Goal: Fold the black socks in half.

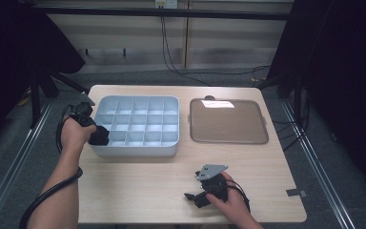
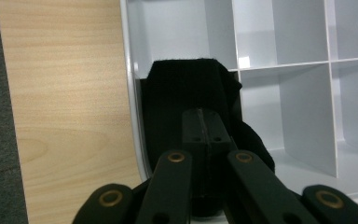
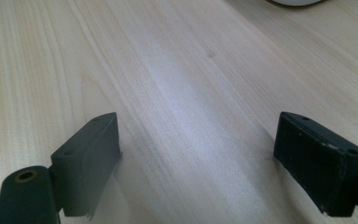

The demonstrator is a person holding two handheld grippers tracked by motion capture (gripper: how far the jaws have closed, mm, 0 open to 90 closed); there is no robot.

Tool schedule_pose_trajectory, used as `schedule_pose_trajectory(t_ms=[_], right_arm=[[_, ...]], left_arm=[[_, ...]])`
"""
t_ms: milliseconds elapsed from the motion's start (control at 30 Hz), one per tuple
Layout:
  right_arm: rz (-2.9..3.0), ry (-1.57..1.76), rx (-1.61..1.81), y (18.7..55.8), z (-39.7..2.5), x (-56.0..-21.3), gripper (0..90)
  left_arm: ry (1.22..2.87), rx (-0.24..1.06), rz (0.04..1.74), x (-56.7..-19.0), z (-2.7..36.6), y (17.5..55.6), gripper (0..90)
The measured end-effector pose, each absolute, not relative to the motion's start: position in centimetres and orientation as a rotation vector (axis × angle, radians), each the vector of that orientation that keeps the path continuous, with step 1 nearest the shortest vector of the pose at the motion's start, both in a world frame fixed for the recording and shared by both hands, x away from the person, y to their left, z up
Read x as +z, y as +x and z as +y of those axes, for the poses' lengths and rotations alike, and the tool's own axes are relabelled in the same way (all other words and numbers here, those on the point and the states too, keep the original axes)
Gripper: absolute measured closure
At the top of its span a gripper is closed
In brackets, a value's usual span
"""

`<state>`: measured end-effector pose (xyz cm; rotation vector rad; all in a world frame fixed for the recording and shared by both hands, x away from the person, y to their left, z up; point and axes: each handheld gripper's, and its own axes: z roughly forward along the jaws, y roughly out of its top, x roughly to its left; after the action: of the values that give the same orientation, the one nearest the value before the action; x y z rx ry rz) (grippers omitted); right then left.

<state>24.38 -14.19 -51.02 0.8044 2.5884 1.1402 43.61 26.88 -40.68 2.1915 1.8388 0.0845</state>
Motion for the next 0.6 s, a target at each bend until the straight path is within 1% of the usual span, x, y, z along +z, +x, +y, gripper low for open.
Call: schedule_pose_trajectory(t_ms=[500,600], right_arm=[[2.589,0.807,1.14,24.4,-14.2,-51.0,13.9],[2.589,0.807,1.14,24.4,-14.2,-51.0,13.8]], left_arm=[[2.183,0.1,1.846,-41.8,26.8,43.5,90.0],[2.18,0.086,1.849,-42.2,26.7,43.4,90.0]])
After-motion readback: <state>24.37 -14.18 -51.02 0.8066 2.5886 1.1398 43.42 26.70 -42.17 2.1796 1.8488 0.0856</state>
